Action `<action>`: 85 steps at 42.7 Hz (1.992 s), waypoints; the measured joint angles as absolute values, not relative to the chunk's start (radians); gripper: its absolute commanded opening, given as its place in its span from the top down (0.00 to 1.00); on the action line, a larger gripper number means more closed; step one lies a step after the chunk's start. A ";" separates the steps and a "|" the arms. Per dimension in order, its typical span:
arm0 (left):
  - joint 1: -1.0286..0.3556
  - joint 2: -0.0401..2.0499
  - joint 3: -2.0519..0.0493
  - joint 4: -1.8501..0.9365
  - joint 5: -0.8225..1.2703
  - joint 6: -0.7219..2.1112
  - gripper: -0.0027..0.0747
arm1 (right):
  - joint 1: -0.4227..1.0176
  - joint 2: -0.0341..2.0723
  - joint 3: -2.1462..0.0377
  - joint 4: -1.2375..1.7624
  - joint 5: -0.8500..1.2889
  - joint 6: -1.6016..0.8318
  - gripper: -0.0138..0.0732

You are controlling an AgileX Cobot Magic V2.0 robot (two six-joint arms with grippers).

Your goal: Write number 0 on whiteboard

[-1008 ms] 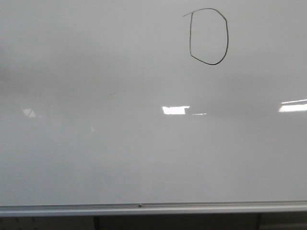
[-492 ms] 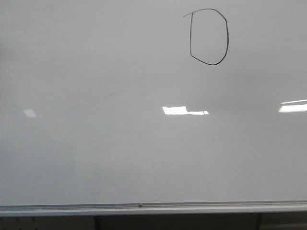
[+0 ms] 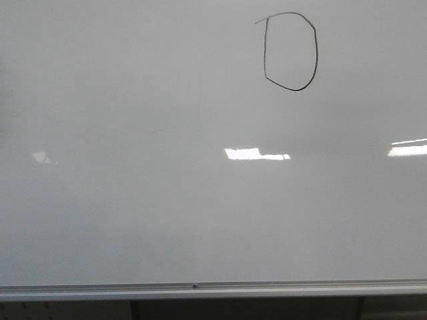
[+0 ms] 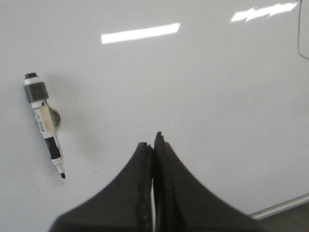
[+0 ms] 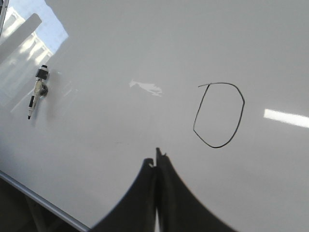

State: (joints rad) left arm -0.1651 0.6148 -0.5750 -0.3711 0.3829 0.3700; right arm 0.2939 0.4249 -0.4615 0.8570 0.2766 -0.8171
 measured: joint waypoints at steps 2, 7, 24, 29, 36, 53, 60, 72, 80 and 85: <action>-0.168 0.552 -0.534 -0.378 0.355 0.370 0.99 | 0.294 0.425 -0.461 0.857 0.277 -0.817 0.92; -0.172 0.409 -0.454 -0.398 0.322 0.370 0.99 | 0.294 0.425 -0.461 0.857 0.277 -0.817 0.92; -0.172 0.142 -0.391 -0.429 0.323 0.370 0.99 | 0.294 0.425 -0.461 0.857 0.277 -0.817 0.92; -0.172 0.141 -0.391 -0.429 0.323 0.370 0.99 | 0.294 0.425 -0.461 0.857 0.277 -0.817 0.92; -0.172 0.141 -0.391 -0.429 0.323 0.370 0.99 | 0.294 0.425 -0.461 0.857 0.277 -0.817 0.92; -0.172 0.119 -0.338 -0.366 0.216 0.317 0.99 | 0.294 0.425 -0.461 0.857 0.276 -0.817 0.92; -0.155 0.026 -0.234 -0.137 0.141 0.093 0.99 | 0.294 0.425 -0.461 0.857 0.276 -0.817 0.92; -0.063 -0.003 -0.061 -0.043 0.122 0.000 0.99 | 0.294 0.425 -0.461 0.858 0.276 -0.817 0.92; -0.001 -0.003 0.006 -0.043 0.119 -0.005 0.99 | 0.294 0.425 -0.461 0.858 0.276 -0.817 0.92; 0.017 -0.003 0.006 -0.043 0.121 -0.005 0.99 | 0.294 0.425 -0.461 0.858 0.276 -0.817 0.92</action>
State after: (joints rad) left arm 0.0169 -0.0029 0.0060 -0.0429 0.1206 -0.0053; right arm 0.2939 0.4249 -0.4615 0.8576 0.2761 -0.8171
